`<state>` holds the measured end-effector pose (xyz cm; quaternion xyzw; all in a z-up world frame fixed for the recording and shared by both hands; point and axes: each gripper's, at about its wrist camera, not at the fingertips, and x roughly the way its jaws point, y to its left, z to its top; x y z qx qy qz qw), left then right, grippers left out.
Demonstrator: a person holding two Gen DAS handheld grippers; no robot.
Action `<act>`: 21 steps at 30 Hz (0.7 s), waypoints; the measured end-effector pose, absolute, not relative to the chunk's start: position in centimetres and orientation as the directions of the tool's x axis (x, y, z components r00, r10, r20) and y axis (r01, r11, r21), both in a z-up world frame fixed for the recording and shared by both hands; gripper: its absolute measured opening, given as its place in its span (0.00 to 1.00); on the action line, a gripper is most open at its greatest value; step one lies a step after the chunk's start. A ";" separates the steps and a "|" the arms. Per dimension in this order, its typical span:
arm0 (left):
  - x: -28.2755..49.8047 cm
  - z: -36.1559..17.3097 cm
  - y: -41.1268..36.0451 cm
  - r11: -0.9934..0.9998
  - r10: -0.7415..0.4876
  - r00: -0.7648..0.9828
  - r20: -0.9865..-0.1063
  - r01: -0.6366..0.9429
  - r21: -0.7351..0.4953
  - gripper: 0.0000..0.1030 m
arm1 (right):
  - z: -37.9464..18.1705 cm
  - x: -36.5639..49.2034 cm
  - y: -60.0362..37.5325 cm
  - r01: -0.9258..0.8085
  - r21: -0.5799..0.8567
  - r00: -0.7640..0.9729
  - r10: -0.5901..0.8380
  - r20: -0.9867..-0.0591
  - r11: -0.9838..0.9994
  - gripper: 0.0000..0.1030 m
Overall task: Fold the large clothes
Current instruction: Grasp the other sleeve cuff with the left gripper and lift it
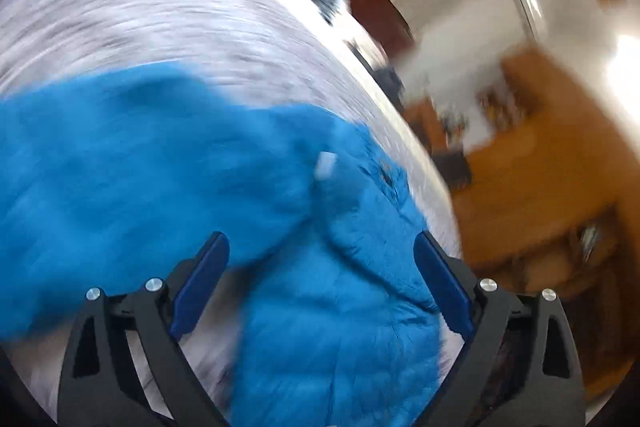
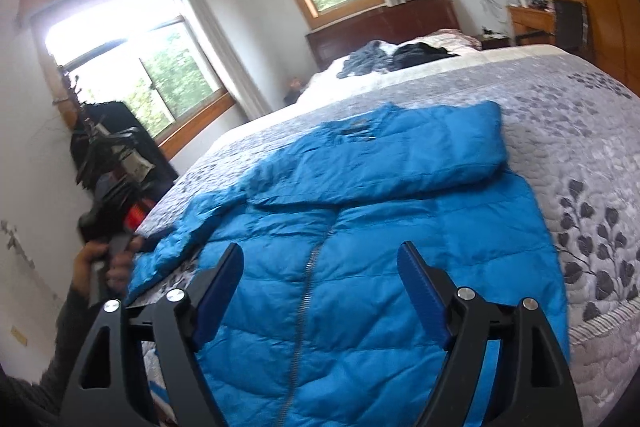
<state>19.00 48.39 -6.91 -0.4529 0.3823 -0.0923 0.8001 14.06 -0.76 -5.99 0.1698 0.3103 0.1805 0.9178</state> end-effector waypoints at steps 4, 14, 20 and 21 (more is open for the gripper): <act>7.7 -9.3 56.1 0.394 -0.311 0.807 -0.501 -0.370 -0.841 0.90 | -5.6 14.1 1.3 -0.282 0.426 0.718 0.483 -0.501 0.860 0.78; -1.5 -11.1 64.9 0.196 -0.140 0.854 -0.501 -0.472 -0.860 0.90 | -5.3 13.8 4.2 -0.361 0.428 0.677 0.549 -0.490 0.828 0.78; 0.7 -12.6 66.3 0.204 -0.102 0.820 -0.564 -0.537 -0.818 0.90 | -5.0 13.0 3.1 -0.332 0.428 0.704 0.523 -0.480 0.840 0.80; 1.0 -12.3 66.5 0.209 -0.088 0.822 -0.563 -0.538 -0.817 0.87 | -5.0 13.1 2.8 -0.323 0.433 0.707 0.519 -0.480 0.841 0.80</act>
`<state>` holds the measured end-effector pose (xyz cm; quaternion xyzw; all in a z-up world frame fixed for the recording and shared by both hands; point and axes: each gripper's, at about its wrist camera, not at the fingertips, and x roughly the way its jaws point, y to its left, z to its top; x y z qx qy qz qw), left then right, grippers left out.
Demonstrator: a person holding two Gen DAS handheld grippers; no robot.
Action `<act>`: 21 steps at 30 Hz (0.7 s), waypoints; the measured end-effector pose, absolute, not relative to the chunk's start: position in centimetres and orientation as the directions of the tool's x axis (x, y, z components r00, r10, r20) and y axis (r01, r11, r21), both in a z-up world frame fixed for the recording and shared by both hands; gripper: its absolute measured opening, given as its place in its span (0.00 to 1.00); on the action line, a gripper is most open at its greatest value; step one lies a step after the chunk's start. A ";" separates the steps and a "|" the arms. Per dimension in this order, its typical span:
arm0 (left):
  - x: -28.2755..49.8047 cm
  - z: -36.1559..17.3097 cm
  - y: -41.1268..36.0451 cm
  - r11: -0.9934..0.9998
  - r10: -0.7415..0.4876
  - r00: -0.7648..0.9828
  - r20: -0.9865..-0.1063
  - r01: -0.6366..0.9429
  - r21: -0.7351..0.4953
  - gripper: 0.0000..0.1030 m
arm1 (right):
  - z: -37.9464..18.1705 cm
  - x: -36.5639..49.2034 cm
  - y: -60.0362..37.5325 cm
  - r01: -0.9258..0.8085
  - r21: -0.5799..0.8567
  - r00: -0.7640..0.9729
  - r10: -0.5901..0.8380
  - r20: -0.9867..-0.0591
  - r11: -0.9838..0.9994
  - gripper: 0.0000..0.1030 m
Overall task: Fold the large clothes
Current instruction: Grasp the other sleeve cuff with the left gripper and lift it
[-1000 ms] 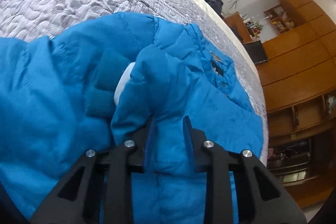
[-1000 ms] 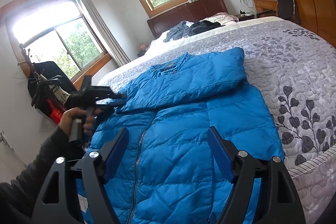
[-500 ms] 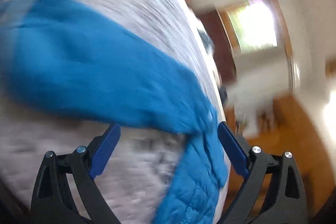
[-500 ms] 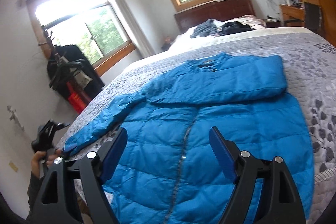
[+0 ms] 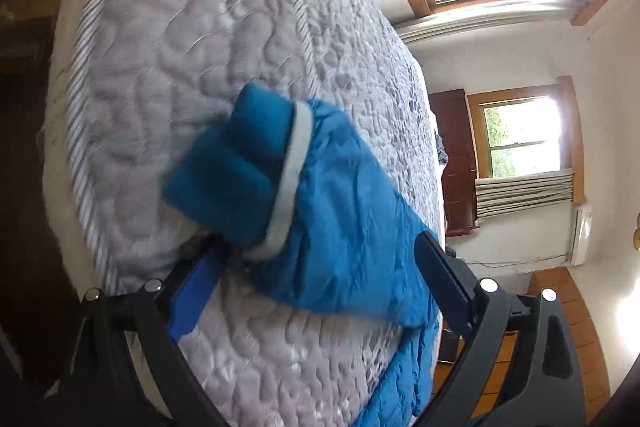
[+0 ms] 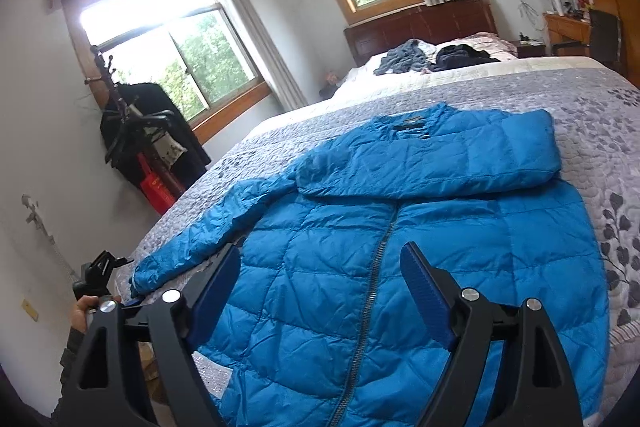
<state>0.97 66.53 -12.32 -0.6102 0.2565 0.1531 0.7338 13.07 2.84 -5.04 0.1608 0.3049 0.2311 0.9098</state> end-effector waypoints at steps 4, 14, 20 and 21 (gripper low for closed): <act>2.2 -11.3 67.7 0.254 -0.065 0.819 -0.570 -0.539 -0.803 0.21 | -5.4 13.3 2.2 -0.304 0.453 0.710 0.517 -0.479 0.838 0.80; 8.7 1.9 65.5 0.484 -0.060 0.900 -0.432 -0.352 -0.801 0.18 | -5.9 13.5 1.0 -0.290 0.471 0.710 0.517 -0.478 0.833 0.80; 17.6 11.6 56.1 0.684 -0.167 0.920 -0.354 -0.151 -0.714 0.17 | -5.6 12.6 -0.4 -0.269 0.496 0.728 0.511 -0.457 0.826 0.80; 19.4 12.8 53.8 0.708 -0.201 0.916 -0.346 -0.108 -0.698 0.17 | -5.5 12.3 -0.7 -0.264 0.496 0.734 0.506 -0.453 0.827 0.80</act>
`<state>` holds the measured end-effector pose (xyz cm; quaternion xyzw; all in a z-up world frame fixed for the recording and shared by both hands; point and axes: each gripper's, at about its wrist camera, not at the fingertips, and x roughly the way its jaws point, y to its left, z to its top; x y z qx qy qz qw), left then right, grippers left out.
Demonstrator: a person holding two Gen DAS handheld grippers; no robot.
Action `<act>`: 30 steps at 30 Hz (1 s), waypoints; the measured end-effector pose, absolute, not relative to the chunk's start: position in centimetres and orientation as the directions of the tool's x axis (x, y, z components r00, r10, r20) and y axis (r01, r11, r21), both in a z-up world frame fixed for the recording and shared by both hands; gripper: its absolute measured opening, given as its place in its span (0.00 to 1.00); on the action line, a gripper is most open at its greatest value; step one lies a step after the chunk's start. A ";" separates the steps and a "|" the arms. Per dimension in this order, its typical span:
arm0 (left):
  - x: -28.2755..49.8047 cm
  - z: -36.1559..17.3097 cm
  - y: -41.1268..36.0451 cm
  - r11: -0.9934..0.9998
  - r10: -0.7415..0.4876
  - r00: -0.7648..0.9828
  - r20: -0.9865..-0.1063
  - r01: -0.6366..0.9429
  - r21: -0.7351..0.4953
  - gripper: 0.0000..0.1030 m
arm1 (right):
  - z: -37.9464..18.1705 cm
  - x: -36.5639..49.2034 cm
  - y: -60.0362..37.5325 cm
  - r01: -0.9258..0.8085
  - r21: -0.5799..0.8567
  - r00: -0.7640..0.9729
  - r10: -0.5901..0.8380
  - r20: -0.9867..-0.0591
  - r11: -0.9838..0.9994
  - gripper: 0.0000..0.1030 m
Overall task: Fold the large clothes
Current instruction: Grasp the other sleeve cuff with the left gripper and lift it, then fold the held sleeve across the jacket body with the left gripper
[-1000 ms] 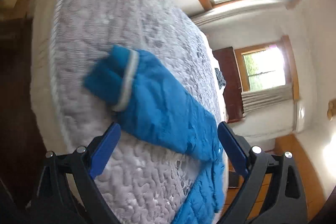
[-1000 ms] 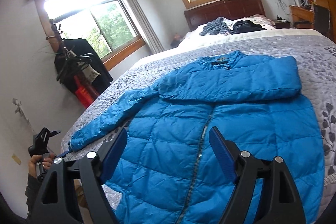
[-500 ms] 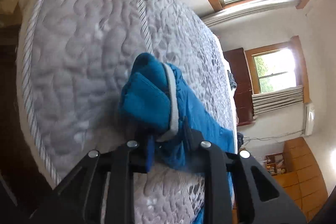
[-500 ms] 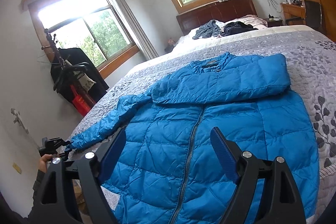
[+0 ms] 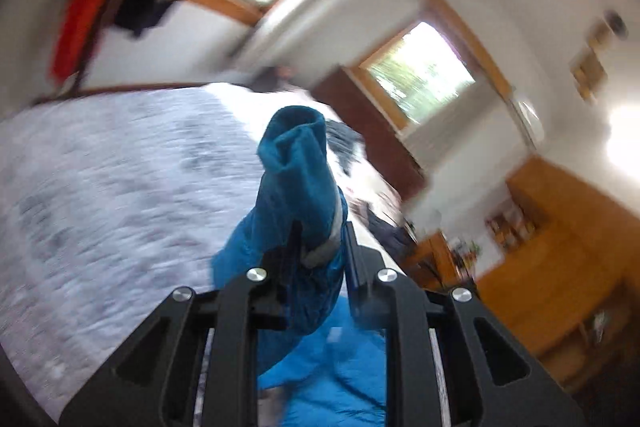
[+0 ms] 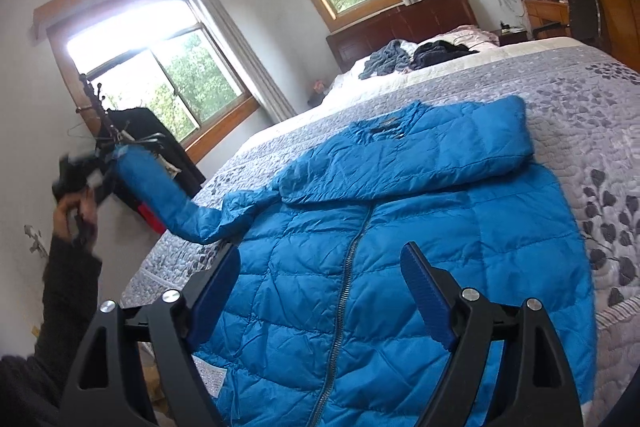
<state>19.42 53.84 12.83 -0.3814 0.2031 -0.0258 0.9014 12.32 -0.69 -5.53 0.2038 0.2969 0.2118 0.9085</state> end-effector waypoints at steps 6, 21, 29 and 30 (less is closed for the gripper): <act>26.0 14.4 41.4 0.791 -0.360 0.850 -0.385 0.059 -0.609 0.17 | -5.2 11.3 -3.1 -0.214 0.529 0.767 0.477 -0.430 0.821 0.80; 37.0 -3.1 21.5 0.809 -0.570 0.516 -0.639 0.218 -0.546 0.17 | -4.9 15.2 -8.0 -0.103 0.550 0.760 0.422 -0.494 0.829 0.80; 37.0 -6.7 17.5 0.778 -0.628 0.418 -0.657 0.333 -0.532 0.24 | -3.9 20.9 -9.1 -0.092 0.569 0.713 0.453 -0.535 0.817 0.82; 36.6 -6.5 17.7 0.769 -0.640 0.419 -0.645 0.349 -0.536 0.36 | -3.9 21.7 -9.1 -0.095 0.576 0.706 0.463 -0.536 0.812 0.82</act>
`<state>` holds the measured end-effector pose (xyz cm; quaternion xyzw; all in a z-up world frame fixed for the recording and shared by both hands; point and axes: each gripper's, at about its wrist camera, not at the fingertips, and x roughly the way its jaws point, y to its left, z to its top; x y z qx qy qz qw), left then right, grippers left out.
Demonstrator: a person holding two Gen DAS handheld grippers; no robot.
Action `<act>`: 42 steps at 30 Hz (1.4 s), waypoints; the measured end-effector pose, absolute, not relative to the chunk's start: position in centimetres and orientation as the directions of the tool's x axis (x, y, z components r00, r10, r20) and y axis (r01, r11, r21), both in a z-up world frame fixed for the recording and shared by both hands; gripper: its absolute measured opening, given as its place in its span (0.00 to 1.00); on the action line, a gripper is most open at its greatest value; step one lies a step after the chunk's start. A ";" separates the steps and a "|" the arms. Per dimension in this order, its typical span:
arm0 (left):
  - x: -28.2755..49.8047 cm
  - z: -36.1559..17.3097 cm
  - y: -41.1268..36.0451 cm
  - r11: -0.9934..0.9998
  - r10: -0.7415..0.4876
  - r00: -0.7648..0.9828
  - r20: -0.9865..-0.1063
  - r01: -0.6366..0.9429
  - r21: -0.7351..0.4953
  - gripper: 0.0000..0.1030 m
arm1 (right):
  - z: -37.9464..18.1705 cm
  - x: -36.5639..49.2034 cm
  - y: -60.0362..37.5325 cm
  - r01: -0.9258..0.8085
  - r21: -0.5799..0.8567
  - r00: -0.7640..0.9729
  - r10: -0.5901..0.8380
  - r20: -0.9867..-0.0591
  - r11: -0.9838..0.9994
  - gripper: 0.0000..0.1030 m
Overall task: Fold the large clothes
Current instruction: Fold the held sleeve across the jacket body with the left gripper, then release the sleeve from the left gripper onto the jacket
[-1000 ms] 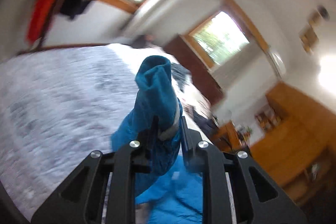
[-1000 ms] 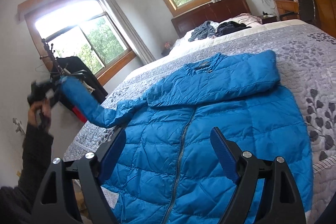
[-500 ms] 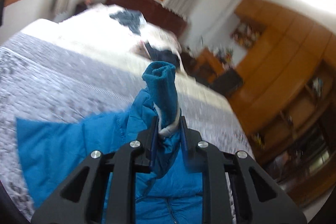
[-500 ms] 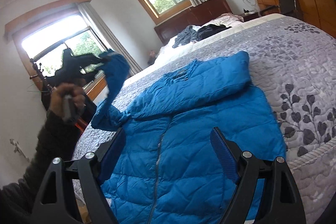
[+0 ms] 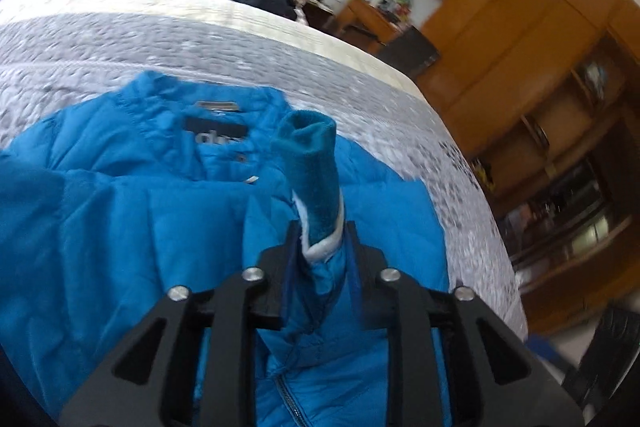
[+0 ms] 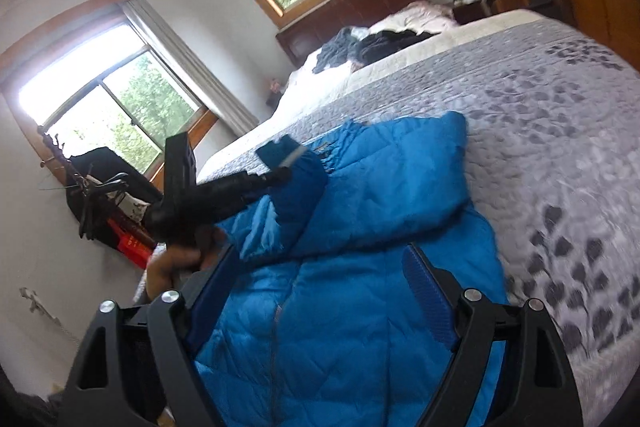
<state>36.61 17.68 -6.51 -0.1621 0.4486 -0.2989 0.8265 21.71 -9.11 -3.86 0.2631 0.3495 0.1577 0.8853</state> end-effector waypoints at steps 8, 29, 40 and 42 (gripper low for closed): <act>31.6 -2.2 26.2 0.675 -0.707 0.525 -0.474 0.298 -0.675 0.90 | -8.9 34.4 -9.7 0.030 0.772 0.507 0.655 -0.560 0.635 0.81; 28.9 -5.4 39.6 0.548 -0.715 0.594 -0.369 0.147 -0.824 0.90 | -12.7 41.1 -10.9 0.209 0.780 0.526 0.604 -0.599 0.590 0.12; 33.4 -7.7 36.9 0.624 -0.700 0.525 -0.484 0.120 -0.772 0.90 | -7.5 37.5 -14.8 0.123 0.642 0.652 0.426 -0.627 0.756 0.12; 34.4 -8.4 36.6 0.650 -0.686 0.509 -0.519 0.110 -0.752 0.90 | -9.0 37.1 -15.6 0.150 0.637 0.639 0.417 -0.646 0.756 0.12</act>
